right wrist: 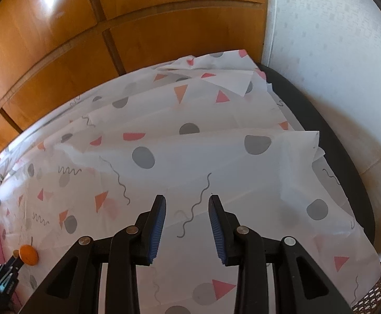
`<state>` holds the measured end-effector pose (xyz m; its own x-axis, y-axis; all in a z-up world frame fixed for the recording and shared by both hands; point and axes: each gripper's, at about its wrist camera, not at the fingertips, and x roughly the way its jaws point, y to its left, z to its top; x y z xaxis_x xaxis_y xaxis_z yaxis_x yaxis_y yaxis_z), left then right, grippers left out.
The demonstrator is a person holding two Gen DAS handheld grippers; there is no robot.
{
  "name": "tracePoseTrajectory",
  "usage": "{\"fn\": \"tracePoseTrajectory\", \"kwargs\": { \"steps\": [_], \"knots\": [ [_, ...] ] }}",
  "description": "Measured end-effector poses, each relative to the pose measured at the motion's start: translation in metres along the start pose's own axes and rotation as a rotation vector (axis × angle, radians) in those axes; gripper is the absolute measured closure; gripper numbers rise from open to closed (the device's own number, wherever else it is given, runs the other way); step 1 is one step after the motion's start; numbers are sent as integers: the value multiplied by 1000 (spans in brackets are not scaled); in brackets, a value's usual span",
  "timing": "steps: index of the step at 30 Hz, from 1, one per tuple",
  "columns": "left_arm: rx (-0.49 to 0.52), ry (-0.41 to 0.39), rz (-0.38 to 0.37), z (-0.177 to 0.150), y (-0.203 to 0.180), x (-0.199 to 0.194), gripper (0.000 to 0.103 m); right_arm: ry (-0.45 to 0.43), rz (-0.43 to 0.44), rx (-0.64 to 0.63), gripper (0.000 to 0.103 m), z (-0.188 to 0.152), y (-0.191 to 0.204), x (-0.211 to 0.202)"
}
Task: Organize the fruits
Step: 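Lower the left gripper onto the yellow-green round fruit and close it, then carry the yellow-green fruit into the tray and open the left gripper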
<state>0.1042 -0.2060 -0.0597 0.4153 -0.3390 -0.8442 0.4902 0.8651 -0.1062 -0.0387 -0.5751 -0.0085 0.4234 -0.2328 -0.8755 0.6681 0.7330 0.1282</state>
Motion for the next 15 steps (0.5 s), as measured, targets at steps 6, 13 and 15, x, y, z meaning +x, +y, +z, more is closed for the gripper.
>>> {"fn": "tracePoseTrajectory", "kwargs": {
  "steps": [6, 13, 15],
  "knots": [
    [-30, -19, -15, -5, 6, -18, 76, 18, -22, -13, 69, -2, 0, 4],
    [-55, -65, -17, -13, 15, -46, 76, 23, -49, 19, 69, -2, -9, 4],
    [-59, -77, -17, -15, 17, -53, 76, 25, -54, 24, 69, -2, -9, 4]
  ]
}}
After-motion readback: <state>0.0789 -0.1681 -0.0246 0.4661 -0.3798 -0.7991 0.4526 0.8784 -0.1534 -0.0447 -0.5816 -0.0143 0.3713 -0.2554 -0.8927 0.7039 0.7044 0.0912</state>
